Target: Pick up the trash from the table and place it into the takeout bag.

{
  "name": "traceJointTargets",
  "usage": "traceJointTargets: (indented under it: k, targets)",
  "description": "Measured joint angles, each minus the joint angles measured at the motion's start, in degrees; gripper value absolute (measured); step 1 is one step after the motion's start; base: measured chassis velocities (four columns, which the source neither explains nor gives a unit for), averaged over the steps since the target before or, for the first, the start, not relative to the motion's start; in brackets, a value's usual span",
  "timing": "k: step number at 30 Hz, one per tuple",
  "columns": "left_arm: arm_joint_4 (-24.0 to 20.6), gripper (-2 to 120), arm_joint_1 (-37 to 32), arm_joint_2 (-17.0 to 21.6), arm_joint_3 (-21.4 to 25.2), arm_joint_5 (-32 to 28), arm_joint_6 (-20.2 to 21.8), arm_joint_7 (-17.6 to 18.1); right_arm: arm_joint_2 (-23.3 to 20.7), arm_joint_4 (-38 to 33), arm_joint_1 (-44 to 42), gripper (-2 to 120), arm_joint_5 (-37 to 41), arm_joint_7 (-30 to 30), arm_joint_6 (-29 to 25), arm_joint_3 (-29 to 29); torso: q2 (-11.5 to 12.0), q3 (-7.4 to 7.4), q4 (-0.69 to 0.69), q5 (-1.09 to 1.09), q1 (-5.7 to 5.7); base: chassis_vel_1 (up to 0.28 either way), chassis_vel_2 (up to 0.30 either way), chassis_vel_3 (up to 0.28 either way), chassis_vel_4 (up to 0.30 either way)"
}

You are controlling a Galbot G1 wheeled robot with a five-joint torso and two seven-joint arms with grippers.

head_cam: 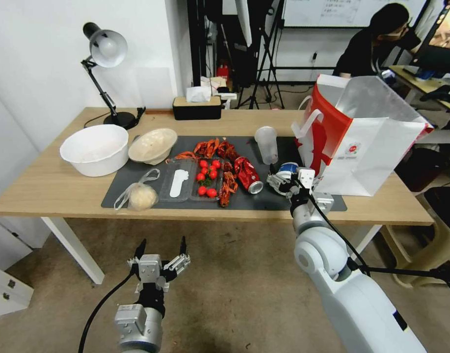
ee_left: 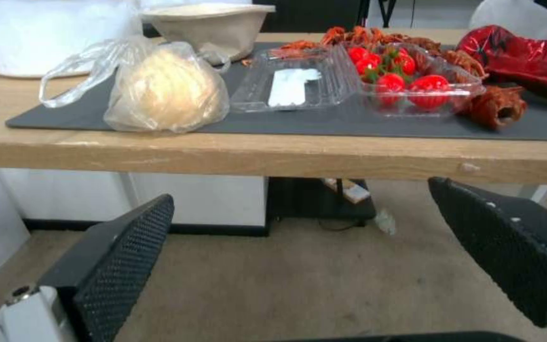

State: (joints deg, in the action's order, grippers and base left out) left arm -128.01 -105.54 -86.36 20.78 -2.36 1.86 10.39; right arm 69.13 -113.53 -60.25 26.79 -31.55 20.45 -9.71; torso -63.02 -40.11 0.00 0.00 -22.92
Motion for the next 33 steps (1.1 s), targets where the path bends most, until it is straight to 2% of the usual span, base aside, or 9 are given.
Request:
traceJointTargets:
  k: [14,33]
  targets:
    - [0.64,100,0.43,-0.07,-0.18,-0.9,-0.45,0.1,1.62,1.93,0.45,100,0.7,-3.1,3.23,0.43,0.0,0.0,0.0,0.0,0.0,0.0,0.0,0.0,0.0]
    - [0.82,100,-0.01,0.29,-0.02,-2.19,-1.66,0.45,3.45,3.54,-0.48,100,0.4,-3.74,3.25,0.07,-0.01,0.0,0.0,0.01,0.0,0.0,0.0,0.0,0.0]
